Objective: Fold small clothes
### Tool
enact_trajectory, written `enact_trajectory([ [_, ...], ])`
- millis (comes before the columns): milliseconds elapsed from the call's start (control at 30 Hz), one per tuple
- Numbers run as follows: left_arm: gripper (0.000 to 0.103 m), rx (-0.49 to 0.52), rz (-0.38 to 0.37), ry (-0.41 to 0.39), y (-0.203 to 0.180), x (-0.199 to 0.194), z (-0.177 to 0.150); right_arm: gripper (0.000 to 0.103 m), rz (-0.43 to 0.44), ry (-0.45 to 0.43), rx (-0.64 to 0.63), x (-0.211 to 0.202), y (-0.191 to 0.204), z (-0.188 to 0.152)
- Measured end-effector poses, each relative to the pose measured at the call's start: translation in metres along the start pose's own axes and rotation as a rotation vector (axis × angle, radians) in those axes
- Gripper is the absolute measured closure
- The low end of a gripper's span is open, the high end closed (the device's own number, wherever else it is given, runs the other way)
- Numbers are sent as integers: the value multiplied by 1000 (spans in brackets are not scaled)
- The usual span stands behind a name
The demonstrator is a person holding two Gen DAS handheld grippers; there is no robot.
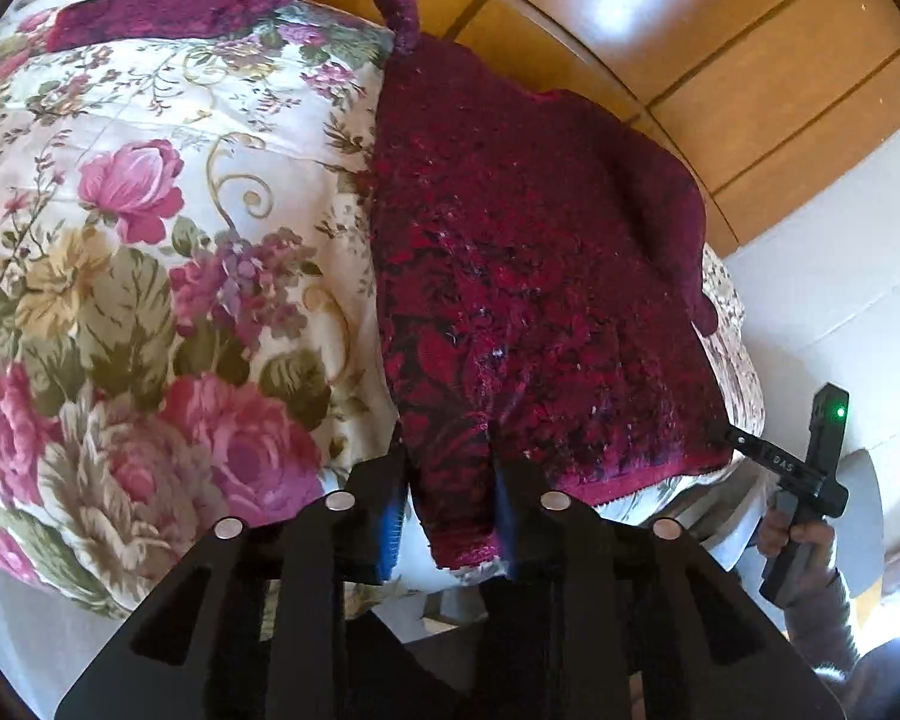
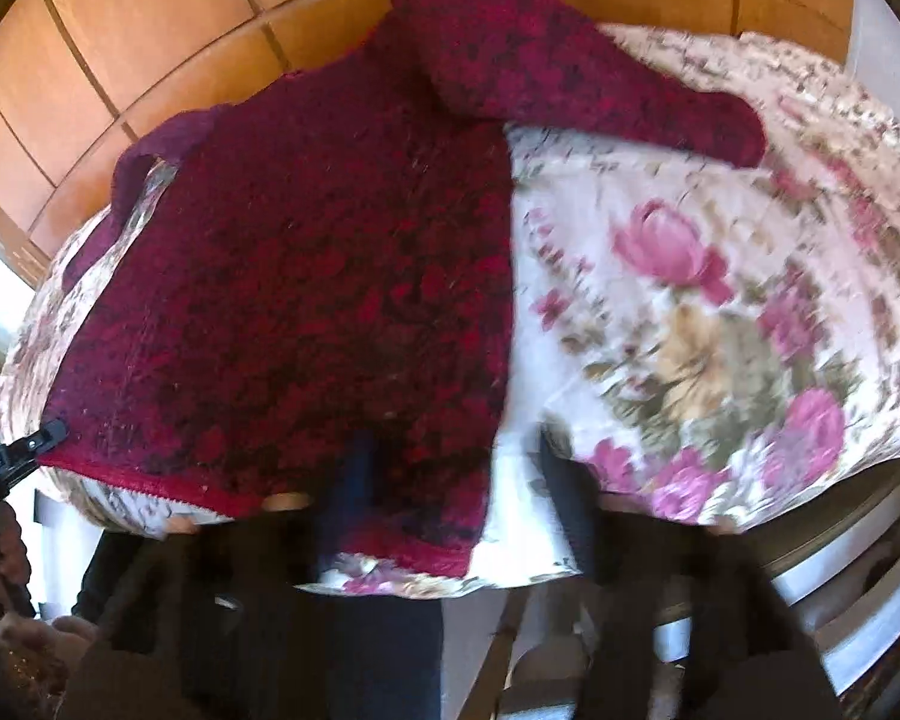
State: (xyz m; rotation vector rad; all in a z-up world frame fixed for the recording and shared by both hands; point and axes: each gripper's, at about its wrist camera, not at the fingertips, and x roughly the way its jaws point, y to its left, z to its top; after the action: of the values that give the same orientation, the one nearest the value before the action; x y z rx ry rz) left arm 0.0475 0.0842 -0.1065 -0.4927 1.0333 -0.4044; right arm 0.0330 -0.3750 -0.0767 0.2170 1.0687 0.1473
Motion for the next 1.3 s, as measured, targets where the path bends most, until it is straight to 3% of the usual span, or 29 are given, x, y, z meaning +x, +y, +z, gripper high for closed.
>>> enact_trajectory([
  [33,56,-23,-7,-7,5,0,4,38,-2,-10,14,-2,-3,3],
  [67,51,-45,-20,-11,8,2,7,32,4,-12,27,-3,-5,5],
  [100,49,-67,-42,-12,12,2,8,25,27,-9,47,-2,-7,7],
  [200,49,-69,-54,-2,10,6,11,25,71,30,66,12,-5,8],
  [233,56,-45,-37,1,6,11,12,29,82,46,65,19,-2,7],
  [300,83,11,11,21,-1,19,10,54,85,71,50,30,6,4],
  [333,86,24,23,10,-3,19,10,61,89,66,27,31,12,3],
  [367,87,34,25,1,-4,17,10,76,97,60,8,30,17,3],
  [400,89,43,29,-3,-4,15,8,82,95,49,-20,24,20,5],
  [533,90,51,18,-5,-2,-3,1,87,88,24,-93,2,23,4],
  [700,90,52,48,23,-1,-1,-5,87,66,86,-144,8,23,-11],
  [767,84,18,60,37,7,5,-1,81,86,99,-81,13,14,-11],
  [833,80,-13,68,37,12,7,4,64,76,97,-46,16,10,-7],
  [900,77,3,79,3,9,3,11,46,48,69,-47,12,10,1],
  [967,67,35,124,-71,2,-4,22,35,29,19,-35,3,11,11],
  [1067,64,30,112,-114,-3,-2,37,29,14,-71,-1,-5,16,34],
  [1200,63,60,137,-91,-16,23,45,18,92,-138,1,9,58,62],
  [1300,47,126,184,-87,-30,37,40,17,125,-108,-66,43,104,76],
])
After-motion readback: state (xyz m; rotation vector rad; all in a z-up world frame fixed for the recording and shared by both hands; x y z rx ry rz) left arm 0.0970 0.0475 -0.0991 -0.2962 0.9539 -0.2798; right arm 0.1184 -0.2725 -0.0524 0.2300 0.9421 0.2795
